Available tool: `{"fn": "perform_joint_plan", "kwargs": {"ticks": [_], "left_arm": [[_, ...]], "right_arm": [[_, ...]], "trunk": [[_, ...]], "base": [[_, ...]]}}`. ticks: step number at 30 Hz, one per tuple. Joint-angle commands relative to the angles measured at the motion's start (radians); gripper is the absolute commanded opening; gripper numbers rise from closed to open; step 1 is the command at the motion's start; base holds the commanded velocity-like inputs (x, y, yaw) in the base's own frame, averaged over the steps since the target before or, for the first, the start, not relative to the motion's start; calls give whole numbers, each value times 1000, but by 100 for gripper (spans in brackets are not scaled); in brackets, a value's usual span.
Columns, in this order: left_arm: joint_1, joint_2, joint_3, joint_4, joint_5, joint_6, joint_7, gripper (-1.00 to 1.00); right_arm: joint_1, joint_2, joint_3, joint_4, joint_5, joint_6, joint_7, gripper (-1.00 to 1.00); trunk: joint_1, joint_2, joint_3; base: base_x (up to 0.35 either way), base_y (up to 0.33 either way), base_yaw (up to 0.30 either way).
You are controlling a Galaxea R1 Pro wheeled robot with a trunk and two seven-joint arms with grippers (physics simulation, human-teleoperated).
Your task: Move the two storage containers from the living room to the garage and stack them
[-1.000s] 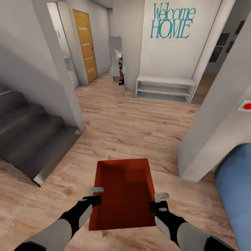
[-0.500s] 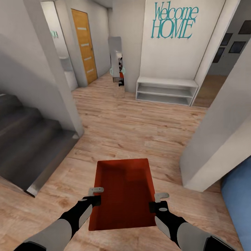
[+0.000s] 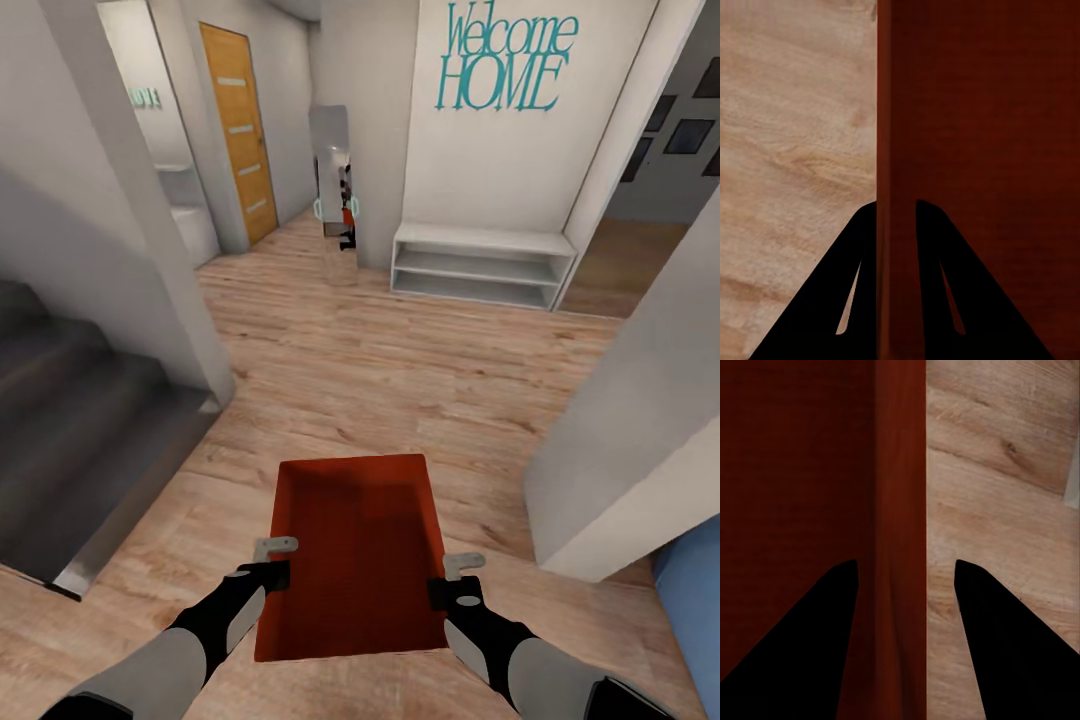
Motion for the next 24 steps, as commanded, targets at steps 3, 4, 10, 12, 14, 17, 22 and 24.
{"fn": "perform_joint_plan", "kwargs": {"ticks": [3,4,10,12,14,17,22,24], "left_arm": [[0,19,-26,-6,-2,0,14,-100],[0,19,-26,-6,-2,0,14,-100],[0,18,-26,-6,-2,0,14,-100],[0,18,-26,-6,-2,0,14,-100],[0,18,-26,-6,-2,0,14,-100],[0,18,-26,-6,-2,0,14,-100],[0,18,-26,-6,-2,0,14,-100],[0,18,-26,-6,-2,0,14,-100]], "right_arm": [[-1,-1,-3,4,-36,-3,-3,-100],[-1,-1,-3,4,-36,-3,-3,-100],[-1,-1,-3,4,-36,-3,-3,-100],[-1,0,-3,4,-36,-3,-3,-100],[-1,0,-3,4,-36,-3,-3,-100],[-1,0,-3,4,-36,-3,-3,-100],[-1,-1,-3,4,-36,-3,-3,-100],[-1,-1,-3,4,-36,-3,-3,-100]], "trunk": [[1,-2,-1],[1,-2,-1],[1,-2,-1],[1,-2,-1],[1,-2,-1],[1,-2,-1],[1,-2,-1],[1,-2,-1]], "base": [[323,0,0],[323,0,0],[323,0,0],[323,0,0],[323,0,0],[323,0,0],[323,0,0],[323,0,0]]}}
